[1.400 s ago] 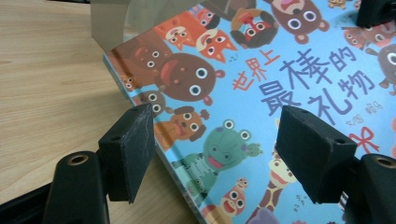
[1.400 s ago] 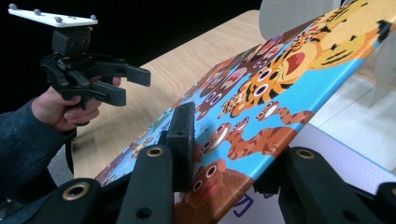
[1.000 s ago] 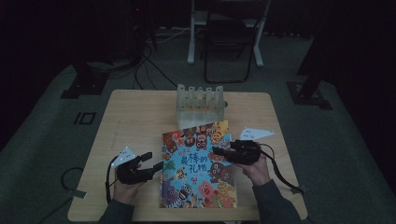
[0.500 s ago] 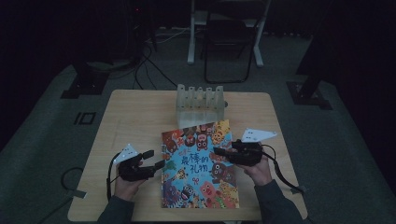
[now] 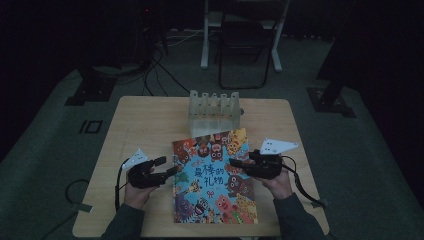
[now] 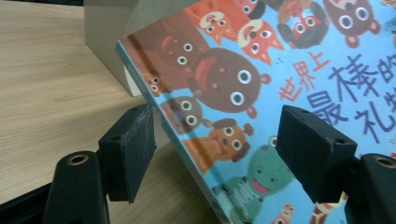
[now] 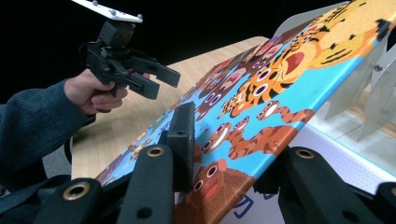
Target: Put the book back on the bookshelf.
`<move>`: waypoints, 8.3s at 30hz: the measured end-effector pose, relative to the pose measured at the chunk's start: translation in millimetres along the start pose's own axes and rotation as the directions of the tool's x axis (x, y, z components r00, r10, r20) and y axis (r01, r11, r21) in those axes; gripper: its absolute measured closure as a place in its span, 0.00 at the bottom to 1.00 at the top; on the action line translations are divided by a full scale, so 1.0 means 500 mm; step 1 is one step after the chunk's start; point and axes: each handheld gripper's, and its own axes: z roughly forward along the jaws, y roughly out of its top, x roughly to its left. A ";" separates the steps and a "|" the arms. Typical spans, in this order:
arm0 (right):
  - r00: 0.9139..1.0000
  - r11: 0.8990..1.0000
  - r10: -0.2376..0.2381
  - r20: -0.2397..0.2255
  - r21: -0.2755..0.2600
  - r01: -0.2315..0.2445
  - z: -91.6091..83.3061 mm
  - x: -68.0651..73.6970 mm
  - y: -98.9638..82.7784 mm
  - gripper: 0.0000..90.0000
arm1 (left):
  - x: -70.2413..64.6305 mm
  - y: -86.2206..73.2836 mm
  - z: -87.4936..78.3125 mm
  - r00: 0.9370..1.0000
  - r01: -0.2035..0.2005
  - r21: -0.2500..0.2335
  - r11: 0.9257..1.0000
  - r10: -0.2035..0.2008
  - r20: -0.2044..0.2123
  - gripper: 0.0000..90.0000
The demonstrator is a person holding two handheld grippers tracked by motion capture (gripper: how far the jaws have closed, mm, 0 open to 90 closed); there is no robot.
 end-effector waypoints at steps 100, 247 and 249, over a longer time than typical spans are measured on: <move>0.999 0.998 -0.027 0.026 -0.059 0.029 -0.080 -0.024 -0.011 0.73 | -0.045 0.104 -0.006 0.988 -0.061 -0.168 0.984 0.083 0.128 0.49; 0.995 0.982 -0.050 0.087 -0.176 0.065 -0.159 -0.081 -0.067 0.56 | -0.169 0.099 0.082 0.836 -0.309 -0.246 0.919 0.386 0.390 0.46; 0.995 0.982 -0.051 0.088 -0.176 0.066 -0.158 -0.082 -0.067 0.55 | -0.172 0.098 0.082 0.837 -0.317 -0.246 0.916 0.392 0.382 0.45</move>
